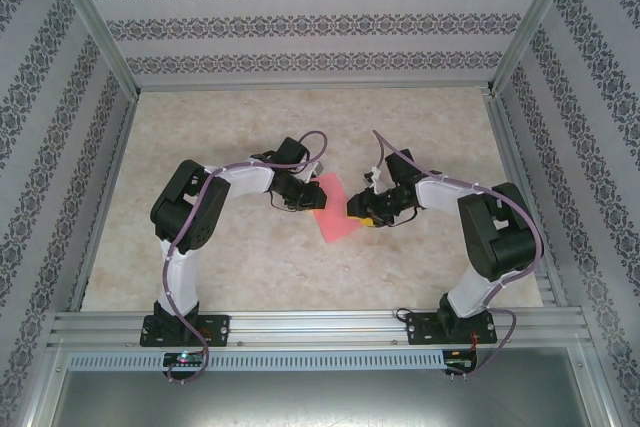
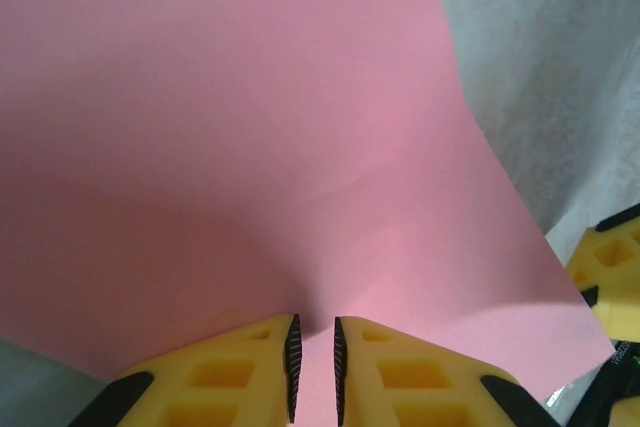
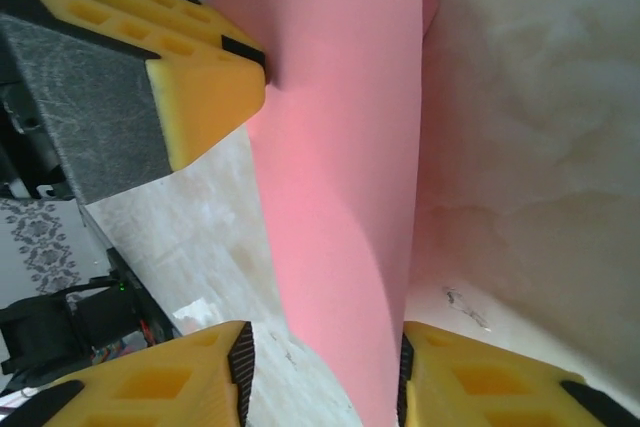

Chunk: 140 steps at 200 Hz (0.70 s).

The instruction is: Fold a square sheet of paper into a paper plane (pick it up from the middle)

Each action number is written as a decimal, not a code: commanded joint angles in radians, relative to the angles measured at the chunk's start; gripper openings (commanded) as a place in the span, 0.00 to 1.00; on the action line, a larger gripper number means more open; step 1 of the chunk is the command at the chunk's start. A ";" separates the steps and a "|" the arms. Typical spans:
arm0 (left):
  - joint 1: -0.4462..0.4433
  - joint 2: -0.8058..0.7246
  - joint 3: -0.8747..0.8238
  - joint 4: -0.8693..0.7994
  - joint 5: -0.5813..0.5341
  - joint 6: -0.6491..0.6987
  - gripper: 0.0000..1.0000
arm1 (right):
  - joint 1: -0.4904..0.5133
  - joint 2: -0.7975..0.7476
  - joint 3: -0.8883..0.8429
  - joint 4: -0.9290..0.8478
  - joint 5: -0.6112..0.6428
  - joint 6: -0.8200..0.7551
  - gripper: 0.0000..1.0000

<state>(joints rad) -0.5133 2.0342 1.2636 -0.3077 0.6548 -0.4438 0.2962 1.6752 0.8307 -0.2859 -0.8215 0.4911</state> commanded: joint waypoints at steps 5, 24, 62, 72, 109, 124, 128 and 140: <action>0.006 0.029 -0.012 -0.048 -0.011 0.034 0.22 | -0.007 -0.018 -0.015 0.036 -0.059 0.036 0.37; 0.006 0.026 -0.014 -0.053 -0.012 0.037 0.22 | -0.008 -0.014 -0.013 0.035 -0.057 0.039 0.30; 0.007 0.018 -0.016 -0.057 -0.012 0.040 0.22 | 0.000 -0.014 -0.012 0.059 -0.068 0.062 0.14; 0.007 0.018 -0.015 -0.058 -0.009 0.042 0.22 | 0.005 -0.005 -0.007 0.063 -0.072 0.067 0.11; 0.007 0.015 -0.006 -0.063 0.000 0.043 0.23 | 0.025 0.035 0.014 0.134 -0.097 0.118 0.06; 0.008 0.015 -0.005 -0.065 0.000 0.045 0.24 | 0.032 0.061 0.028 0.155 -0.104 0.132 0.06; 0.009 0.014 -0.006 -0.067 0.002 0.046 0.24 | 0.034 0.067 0.030 0.161 -0.104 0.136 0.06; 0.009 0.012 -0.007 -0.064 0.004 0.046 0.24 | 0.041 0.087 0.040 0.176 -0.102 0.146 0.06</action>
<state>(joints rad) -0.5106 2.0342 1.2633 -0.3077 0.6678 -0.4255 0.3199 1.7203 0.8375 -0.1650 -0.8948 0.6041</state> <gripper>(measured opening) 0.234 0.063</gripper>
